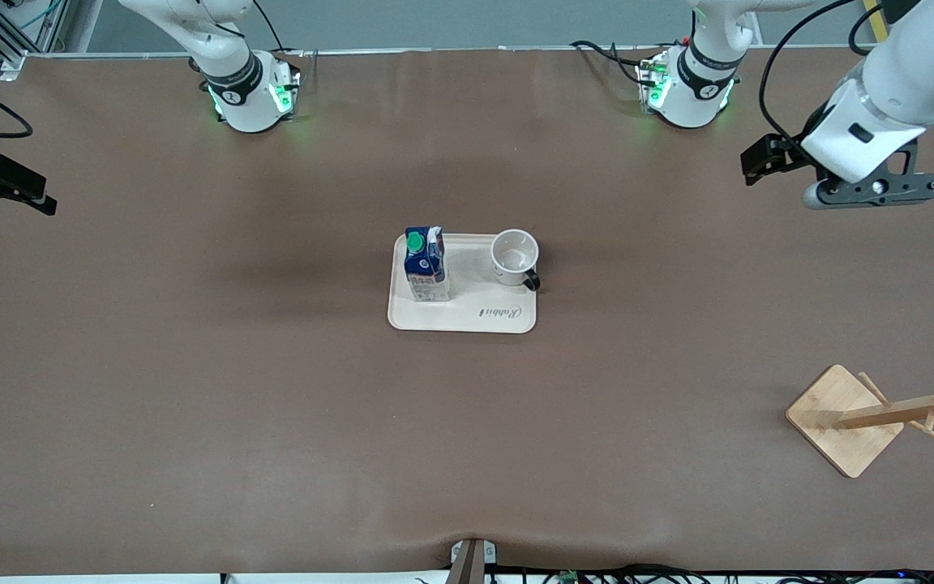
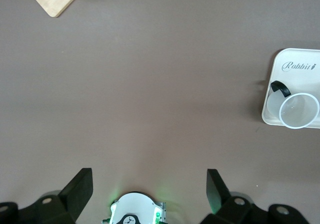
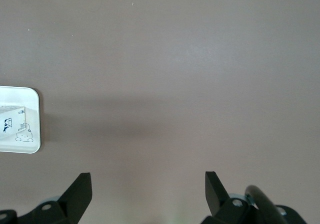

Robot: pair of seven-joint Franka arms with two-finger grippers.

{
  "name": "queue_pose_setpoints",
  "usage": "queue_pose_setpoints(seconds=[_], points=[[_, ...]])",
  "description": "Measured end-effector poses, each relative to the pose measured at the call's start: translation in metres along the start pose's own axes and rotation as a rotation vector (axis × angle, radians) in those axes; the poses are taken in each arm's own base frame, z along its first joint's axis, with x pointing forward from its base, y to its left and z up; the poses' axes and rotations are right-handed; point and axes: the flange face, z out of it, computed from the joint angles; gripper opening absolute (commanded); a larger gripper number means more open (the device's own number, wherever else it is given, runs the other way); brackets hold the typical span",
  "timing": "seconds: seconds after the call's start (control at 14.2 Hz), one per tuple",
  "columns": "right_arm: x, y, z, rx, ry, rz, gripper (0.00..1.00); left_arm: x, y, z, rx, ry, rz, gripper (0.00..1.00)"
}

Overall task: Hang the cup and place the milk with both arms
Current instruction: 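Move the left gripper over the white mug on the tray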

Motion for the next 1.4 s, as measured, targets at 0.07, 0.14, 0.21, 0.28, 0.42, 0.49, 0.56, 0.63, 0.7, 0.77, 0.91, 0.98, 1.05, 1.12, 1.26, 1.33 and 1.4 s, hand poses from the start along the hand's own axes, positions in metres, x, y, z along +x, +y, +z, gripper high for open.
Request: queue_pose_setpoints(seconds=[0.07,0.14,0.21,0.28,0.42,0.49,0.56,0.63,0.7,0.77,0.91,0.98,1.05,1.12,1.26,1.33,1.4], points=[[0.001,0.000,0.002,0.001,-0.005,0.000,1.00,0.000,0.009,0.006,0.003,0.000,-0.013,1.00],[0.002,0.001,0.004,0.002,-0.009,0.000,1.00,-0.001,0.019,0.012,0.005,0.003,-0.028,1.00],[0.003,0.001,0.007,0.002,-0.013,0.000,1.00,-0.001,0.030,0.018,0.007,0.008,-0.045,1.00],[0.004,0.001,0.008,0.003,-0.015,0.000,1.00,-0.001,0.039,0.025,0.009,0.012,-0.060,1.00],[0.007,0.002,0.013,0.004,-0.021,0.000,1.00,-0.002,0.057,0.039,0.011,0.021,-0.082,1.00],[0.009,0.002,0.015,0.005,-0.024,0.000,1.00,-0.003,0.067,0.047,0.012,0.023,-0.092,1.00],[0.010,0.002,0.016,0.005,-0.024,0.000,1.00,-0.004,0.078,0.056,0.015,0.021,-0.104,1.00],[0.010,0.002,0.017,0.005,-0.025,0.000,1.00,-0.005,0.089,0.064,0.017,0.016,-0.117,1.00],[0.012,0.002,0.019,0.006,-0.027,0.000,1.00,-0.005,0.100,0.072,0.018,0.011,-0.130,1.00],[0.014,0.003,0.022,0.007,-0.030,0.000,1.00,-0.004,0.110,0.079,0.016,0.008,-0.145,1.00],[0.020,0.004,0.031,0.009,-0.040,0.001,1.00,-0.002,0.129,0.094,0.011,-0.001,-0.171,1.00],[0.022,0.005,0.036,0.011,-0.047,0.001,1.00,-0.002,0.138,0.101,0.008,-0.005,-0.183,1.00],[0.025,0.006,0.041,0.013,-0.055,0.002,1.00,-0.002,0.147,0.109,0.004,-0.007,-0.196,1.00],[0.027,0.006,0.045,0.014,-0.062,0.002,1.00,-0.003,0.155,0.118,0.000,-0.007,-0.207,1.00],[0.029,0.005,0.048,0.016,-0.067,0.000,1.00,-0.006,0.170,0.136,-0.007,-0.006,-0.225,1.00],[0.030,0.004,0.049,0.017,-0.069,-0.003,1.00,-0.008,0.179,0.145,-0.013,-0.004,-0.237,1.00],[0.032,0.002,0.053,0.019,-0.077,-0.006,1.00,-0.011,0.187,0.154,-0.020,0.000,-0.246,1.00]])
